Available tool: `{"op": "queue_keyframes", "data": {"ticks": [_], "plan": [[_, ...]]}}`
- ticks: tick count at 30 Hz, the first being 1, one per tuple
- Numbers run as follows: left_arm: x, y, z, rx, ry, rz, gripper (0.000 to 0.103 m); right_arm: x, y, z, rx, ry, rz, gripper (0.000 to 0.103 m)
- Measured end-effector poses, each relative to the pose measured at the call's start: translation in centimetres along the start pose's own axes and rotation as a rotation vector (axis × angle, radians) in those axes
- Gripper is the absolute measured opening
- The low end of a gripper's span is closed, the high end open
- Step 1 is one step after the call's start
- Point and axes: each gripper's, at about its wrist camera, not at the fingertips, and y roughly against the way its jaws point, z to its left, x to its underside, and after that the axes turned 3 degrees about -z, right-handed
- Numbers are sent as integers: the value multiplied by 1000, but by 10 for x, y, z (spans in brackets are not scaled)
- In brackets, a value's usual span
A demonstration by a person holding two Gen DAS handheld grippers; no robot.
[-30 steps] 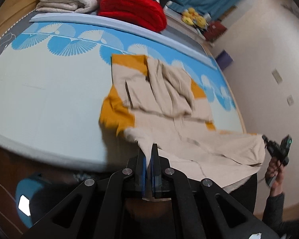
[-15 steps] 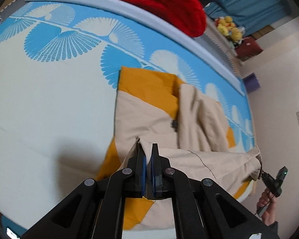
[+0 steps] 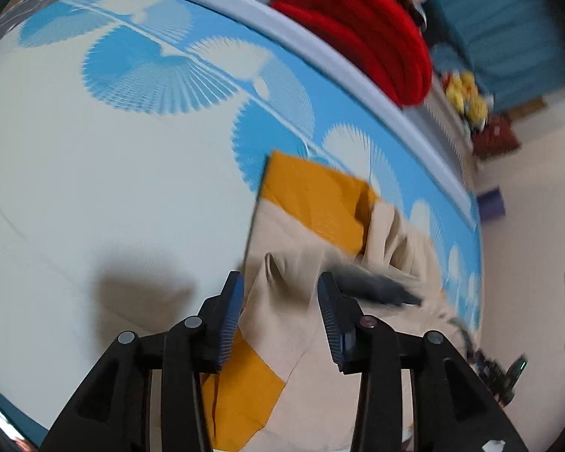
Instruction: Fold large clothes
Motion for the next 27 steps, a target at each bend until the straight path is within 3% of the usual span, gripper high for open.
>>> {"op": "queue_keyframes", "data": {"ticks": [2, 3, 9, 16, 22, 24, 27], "plan": [[3, 3, 8, -12, 16, 0, 37, 4, 8, -1, 7, 12, -20, 52], [5, 1, 10, -28, 12, 19, 37, 6, 7, -1, 10, 21, -11, 53], [17, -26, 12, -115, -55, 130, 42, 24, -28, 3, 51, 103, 170, 53], [22, -58, 12, -162, -62, 177, 47, 46, -75, -2, 118, 187, 350, 53], [28, -87, -11, -155, -134, 235, 47, 55, -79, 0, 133, 265, 386, 50], [32, -94, -20, -160, -182, 253, 42, 57, -75, 2, 114, 276, 386, 19], [36, -95, -30, -206, -264, 255, 1, 57, -65, 10, 98, 324, 357, 9]]}}
